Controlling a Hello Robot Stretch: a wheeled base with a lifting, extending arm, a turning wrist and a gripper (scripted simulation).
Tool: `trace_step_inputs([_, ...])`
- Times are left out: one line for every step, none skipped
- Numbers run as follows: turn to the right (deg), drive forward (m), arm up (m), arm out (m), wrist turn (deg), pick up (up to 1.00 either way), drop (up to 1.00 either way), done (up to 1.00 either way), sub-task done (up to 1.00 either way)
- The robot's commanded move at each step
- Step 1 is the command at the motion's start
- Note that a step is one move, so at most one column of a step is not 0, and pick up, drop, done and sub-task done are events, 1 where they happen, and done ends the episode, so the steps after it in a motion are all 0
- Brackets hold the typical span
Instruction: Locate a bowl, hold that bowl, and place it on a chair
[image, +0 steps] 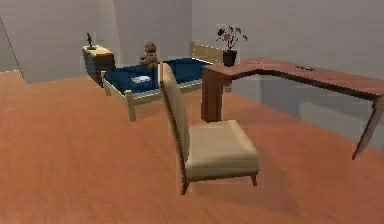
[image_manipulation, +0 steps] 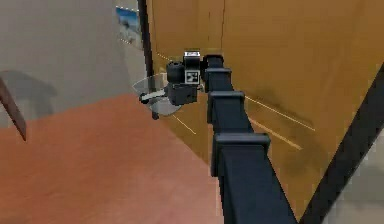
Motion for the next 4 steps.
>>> trace_step_inputs([0.0,0.70,0.00,0.00,0.0,0.00,0.00,0.00,0.00])
trace_step_inputs([-12.0,0.00,0.00,0.00,0.0,0.00,0.00,0.00,0.00])
trace_step_inputs([9.0,0.00,0.00,0.00,0.0,0.00,0.00,0.00,0.00])
trace_step_inputs([-12.0,0.00,0.00,0.00,0.0,0.00,0.00,0.00,0.00])
